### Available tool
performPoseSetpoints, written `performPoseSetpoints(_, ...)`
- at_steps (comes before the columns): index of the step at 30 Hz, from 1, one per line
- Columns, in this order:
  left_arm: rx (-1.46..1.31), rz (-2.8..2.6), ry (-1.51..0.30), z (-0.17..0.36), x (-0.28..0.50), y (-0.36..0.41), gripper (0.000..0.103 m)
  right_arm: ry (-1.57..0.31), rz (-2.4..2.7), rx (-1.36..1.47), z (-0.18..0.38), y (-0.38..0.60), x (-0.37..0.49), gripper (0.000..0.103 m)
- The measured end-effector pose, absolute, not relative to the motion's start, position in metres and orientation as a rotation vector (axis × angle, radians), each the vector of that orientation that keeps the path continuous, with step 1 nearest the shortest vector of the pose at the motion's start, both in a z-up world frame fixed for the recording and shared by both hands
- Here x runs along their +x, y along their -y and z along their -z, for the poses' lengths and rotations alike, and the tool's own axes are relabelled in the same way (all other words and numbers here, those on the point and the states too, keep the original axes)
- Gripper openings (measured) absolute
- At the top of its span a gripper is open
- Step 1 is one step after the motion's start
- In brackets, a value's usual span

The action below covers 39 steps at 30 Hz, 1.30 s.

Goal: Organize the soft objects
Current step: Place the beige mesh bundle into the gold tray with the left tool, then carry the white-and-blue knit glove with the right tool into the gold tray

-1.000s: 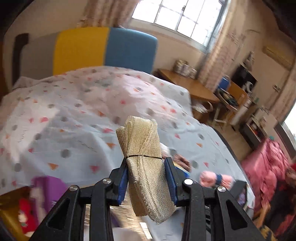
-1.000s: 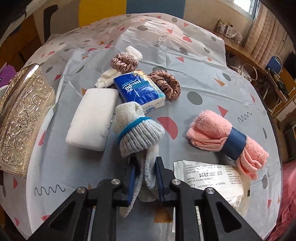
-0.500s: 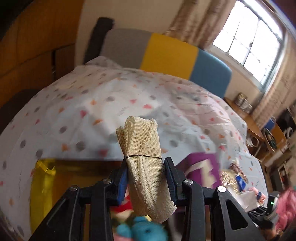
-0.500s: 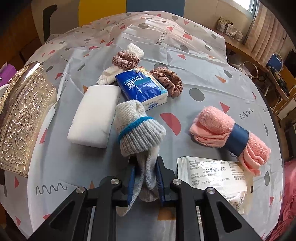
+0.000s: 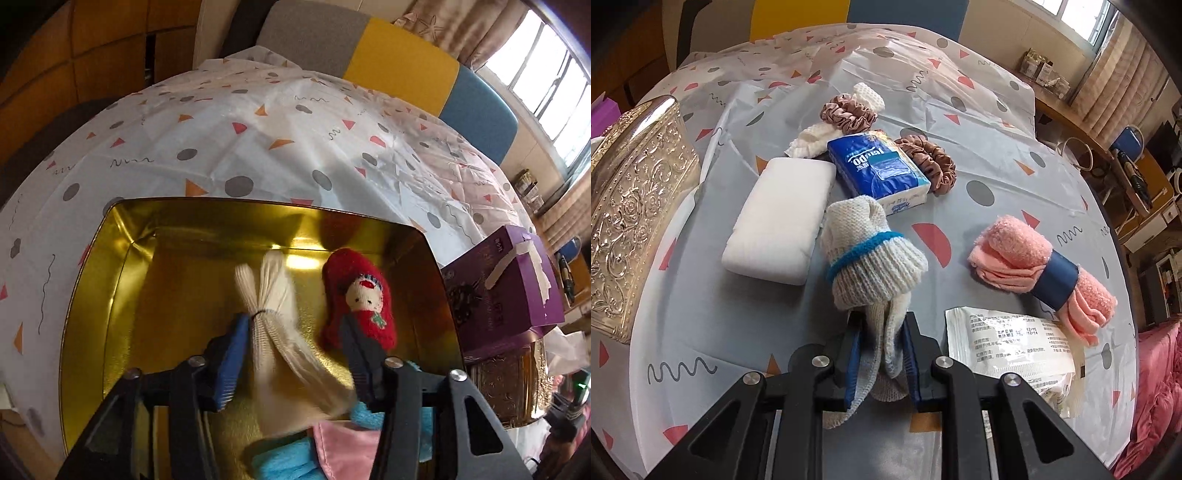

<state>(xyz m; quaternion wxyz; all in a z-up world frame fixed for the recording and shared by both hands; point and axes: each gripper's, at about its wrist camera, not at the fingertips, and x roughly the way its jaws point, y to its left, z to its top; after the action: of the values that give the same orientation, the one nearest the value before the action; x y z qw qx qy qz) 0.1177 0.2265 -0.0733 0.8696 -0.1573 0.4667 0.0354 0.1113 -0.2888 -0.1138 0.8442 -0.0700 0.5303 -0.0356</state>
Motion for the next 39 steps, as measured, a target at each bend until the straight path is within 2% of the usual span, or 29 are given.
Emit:
performPoseSetpoints(2,-0.313,-0.082,-0.952,0.069,0.114,-0.224,0.072,-1.125,0.084,-0.141,0.113,0.287,0.11,0.02)
performPoseSetpoints(3,-0.31,-0.088,-0.94,0.067,0.112,-0.224,0.073,-1.129,0.087,-0.133,0.113,0.287,0.109,0.02)
performPoseSetpoints(13,-0.235,-0.118,-0.865,0.044,0.059,-0.208,0.076,-1.094,0.121,-0.002,0.091,0.292,0.09,0.016)
performPoseSetpoints(24,-0.194,-0.107,-0.829,0.031,0.02,-0.197,0.08,-0.886,0.088,0.13,-0.001,0.281,0.095,0.016)
performPoseSetpoints(33,-0.191,-0.125,-0.802,0.026,0.002,-0.204,0.08,-0.749,-0.258,-0.005,-0.084,0.129,0.117,0.016)
performPoseSetpoints(39,-0.219,-0.165,-0.792,0.026,-0.007,-0.224,0.08,-0.808,-0.505,-0.078,-0.066,0.01,0.116,0.016)
